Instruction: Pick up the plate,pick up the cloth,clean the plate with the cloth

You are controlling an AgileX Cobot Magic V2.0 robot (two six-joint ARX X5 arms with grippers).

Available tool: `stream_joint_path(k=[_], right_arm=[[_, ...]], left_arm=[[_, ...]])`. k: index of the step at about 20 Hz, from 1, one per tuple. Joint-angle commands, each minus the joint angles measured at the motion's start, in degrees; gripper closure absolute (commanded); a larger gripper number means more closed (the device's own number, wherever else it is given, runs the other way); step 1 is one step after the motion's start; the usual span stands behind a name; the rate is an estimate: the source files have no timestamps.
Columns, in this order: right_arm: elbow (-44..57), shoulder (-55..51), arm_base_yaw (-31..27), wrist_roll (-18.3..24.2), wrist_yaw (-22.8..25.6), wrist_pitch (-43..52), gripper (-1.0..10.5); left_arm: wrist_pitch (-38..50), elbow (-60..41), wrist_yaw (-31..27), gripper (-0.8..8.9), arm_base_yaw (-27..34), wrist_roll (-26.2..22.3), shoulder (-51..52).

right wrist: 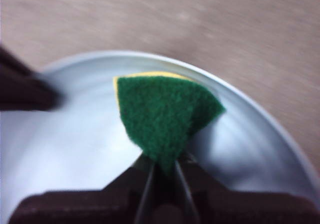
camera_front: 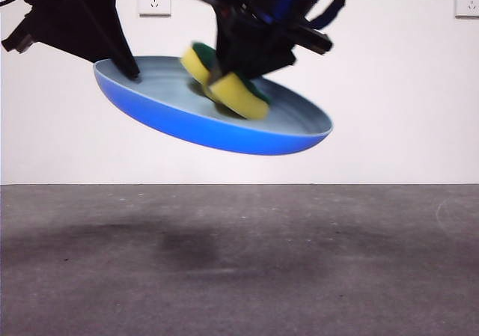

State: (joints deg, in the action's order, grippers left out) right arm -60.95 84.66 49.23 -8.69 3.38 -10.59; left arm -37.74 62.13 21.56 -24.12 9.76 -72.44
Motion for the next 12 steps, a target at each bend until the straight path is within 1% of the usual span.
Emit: stream_joint_path(k=[1,4,8,9,10,11,12], right_arm=[[0.5,0.7,1.7,-1.4,-3.6,0.3,9.6],[0.5,0.7,3.5,-1.4,-8.0,-1.0,9.6],[0.5,0.7,5.8,-1.3,-7.6,-9.4,9.6],[0.5,0.7,5.7,-1.3,-7.2,-12.2,9.6],[0.5,0.7,5.7,-1.2,-5.2,-15.3,9.6],[0.5,0.7,5.7,-0.7,-2.8,-17.5,9.6],[0.5,0.7,5.6,-0.3,0.8,-19.9,9.6]], left_arm=[[3.6,0.0,4.8,8.22,-0.6,1.1,0.2],[7.4,0.0,4.0,8.22,-0.5,2.8,0.2],[9.1,0.0,3.9,8.22,0.6,3.8,0.2],[8.8,0.0,3.9,8.22,1.0,3.8,0.2],[8.0,0.0,4.0,8.22,1.5,3.7,0.2],[7.2,0.0,3.9,8.22,2.0,3.5,0.2],[5.8,0.0,4.0,8.22,2.6,2.8,0.2]])
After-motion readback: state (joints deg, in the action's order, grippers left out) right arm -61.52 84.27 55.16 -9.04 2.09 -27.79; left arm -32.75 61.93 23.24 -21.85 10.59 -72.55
